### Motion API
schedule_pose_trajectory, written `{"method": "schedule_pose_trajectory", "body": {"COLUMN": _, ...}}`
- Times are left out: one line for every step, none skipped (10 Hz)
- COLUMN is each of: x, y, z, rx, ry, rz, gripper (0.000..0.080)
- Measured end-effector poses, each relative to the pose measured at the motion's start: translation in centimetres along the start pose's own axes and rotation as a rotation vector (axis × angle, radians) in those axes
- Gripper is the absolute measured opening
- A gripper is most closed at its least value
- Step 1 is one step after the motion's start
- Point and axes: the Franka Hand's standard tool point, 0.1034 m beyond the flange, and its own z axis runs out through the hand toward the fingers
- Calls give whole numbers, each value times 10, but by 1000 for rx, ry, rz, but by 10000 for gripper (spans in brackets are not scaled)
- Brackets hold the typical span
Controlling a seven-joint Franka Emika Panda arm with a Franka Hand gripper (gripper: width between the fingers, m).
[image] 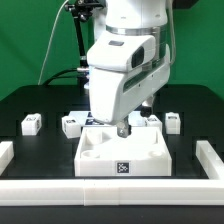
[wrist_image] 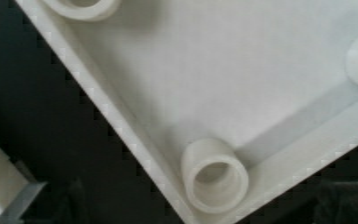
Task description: Assemble one leg
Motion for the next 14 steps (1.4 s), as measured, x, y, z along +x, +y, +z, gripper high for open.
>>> {"method": "schedule_pose_trajectory", "body": {"x": 0, "y": 0, "z": 0, "rx": 0, "ry": 0, "rz": 0, "gripper": 650}}
{"method": "schedule_pose_trajectory", "body": {"x": 0, "y": 0, "z": 0, "rx": 0, "ry": 0, "rz": 0, "gripper": 650}}
{"method": "schedule_pose_trajectory", "body": {"x": 0, "y": 0, "z": 0, "rx": 0, "ry": 0, "rz": 0, "gripper": 650}}
{"method": "schedule_pose_trajectory", "body": {"x": 0, "y": 0, "z": 0, "rx": 0, "ry": 0, "rz": 0, "gripper": 650}}
{"method": "schedule_pose_trajectory", "body": {"x": 0, "y": 0, "z": 0, "rx": -1, "ry": 0, "rz": 0, "gripper": 650}}
{"method": "schedule_pose_trajectory", "body": {"x": 0, "y": 0, "z": 0, "rx": -1, "ry": 0, "rz": 0, "gripper": 650}}
{"method": "schedule_pose_trajectory", "body": {"x": 0, "y": 0, "z": 0, "rx": -1, "ry": 0, "rz": 0, "gripper": 650}}
{"method": "schedule_pose_trajectory", "body": {"x": 0, "y": 0, "z": 0, "rx": 0, "ry": 0, "rz": 0, "gripper": 650}}
{"method": "schedule_pose_trajectory", "body": {"x": -3, "y": -1, "z": 2, "rx": 1, "ry": -1, "rz": -39, "gripper": 650}}
{"method": "schedule_pose_trajectory", "body": {"x": -8, "y": -6, "z": 8, "rx": -19, "ry": 10, "rz": -93, "gripper": 650}}
{"method": "schedule_pose_trajectory", "body": {"x": -14, "y": -16, "z": 14, "rx": -27, "ry": 15, "rz": -135, "gripper": 650}}
{"method": "schedule_pose_trajectory", "body": {"x": -20, "y": -22, "z": 15, "rx": -23, "ry": 8, "rz": -207, "gripper": 650}}
{"method": "schedule_pose_trajectory", "body": {"x": -24, "y": -23, "z": 13, "rx": -33, "ry": 10, "rz": -309, "gripper": 650}}
{"method": "schedule_pose_trajectory", "body": {"x": -25, "y": -26, "z": 11, "rx": -46, "ry": 15, "rz": -312, "gripper": 650}}
